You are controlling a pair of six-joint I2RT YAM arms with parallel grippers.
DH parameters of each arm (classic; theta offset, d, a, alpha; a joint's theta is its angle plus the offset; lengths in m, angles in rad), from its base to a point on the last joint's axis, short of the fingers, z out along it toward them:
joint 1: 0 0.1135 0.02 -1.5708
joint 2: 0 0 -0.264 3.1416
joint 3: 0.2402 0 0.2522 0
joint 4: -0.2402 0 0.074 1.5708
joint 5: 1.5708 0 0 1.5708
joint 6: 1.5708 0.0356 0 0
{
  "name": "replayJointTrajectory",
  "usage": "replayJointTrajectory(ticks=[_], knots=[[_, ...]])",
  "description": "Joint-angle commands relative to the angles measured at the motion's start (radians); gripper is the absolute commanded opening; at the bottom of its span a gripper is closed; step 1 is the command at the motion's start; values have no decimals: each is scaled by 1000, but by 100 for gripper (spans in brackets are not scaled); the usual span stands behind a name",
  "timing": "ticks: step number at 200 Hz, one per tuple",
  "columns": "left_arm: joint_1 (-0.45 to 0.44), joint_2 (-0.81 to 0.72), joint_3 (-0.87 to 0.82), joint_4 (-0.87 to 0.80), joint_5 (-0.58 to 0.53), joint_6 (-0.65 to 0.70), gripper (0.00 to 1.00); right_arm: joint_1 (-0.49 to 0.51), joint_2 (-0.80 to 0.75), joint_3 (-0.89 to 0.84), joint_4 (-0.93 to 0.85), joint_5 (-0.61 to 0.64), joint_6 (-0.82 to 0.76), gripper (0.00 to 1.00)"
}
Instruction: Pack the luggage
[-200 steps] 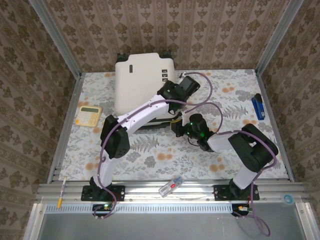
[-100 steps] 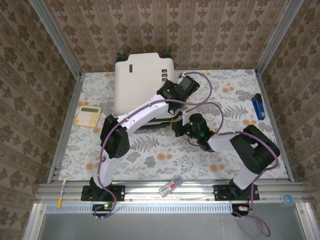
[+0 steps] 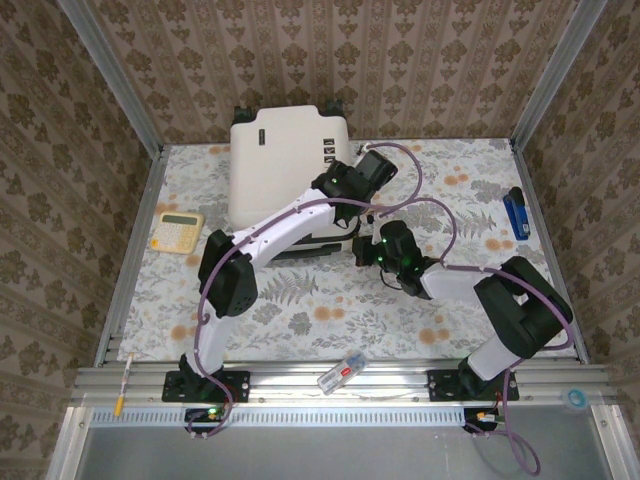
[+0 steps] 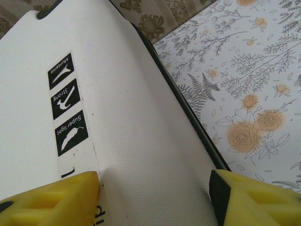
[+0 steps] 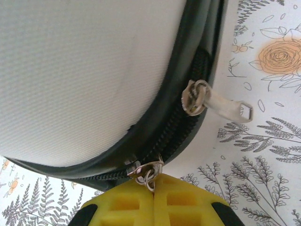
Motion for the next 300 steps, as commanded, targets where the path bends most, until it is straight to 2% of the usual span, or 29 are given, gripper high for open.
replayJointTrajectory(ticks=[1,25,74,103,132,149,179,206,234,275,300], knots=[[54,33,-66,-191,33,1,63,-98,-27,35,7,68,4,0],[55,33,-73,-187,42,7,62,-149,14,84,16,-120,-70,0],[58,33,-100,-173,68,20,61,-215,33,106,59,-347,-148,0],[64,30,-140,-146,91,22,61,-245,44,139,5,-272,-185,0],[69,31,-175,-135,108,20,60,-291,70,177,-5,-269,-184,0],[70,28,-188,-130,113,26,59,-300,91,217,-25,-319,-211,0],[70,24,-202,-115,128,35,58,-319,144,273,-9,-478,-244,0],[70,4,-213,-98,152,34,58,-332,143,283,-8,-520,-223,0],[74,-121,-266,-9,246,47,65,-349,63,232,-12,-517,-175,0],[123,-413,-376,145,376,46,81,-351,-68,231,-168,-519,-167,17],[215,-569,-482,207,455,4,86,-352,-104,272,-262,-509,-161,30]])
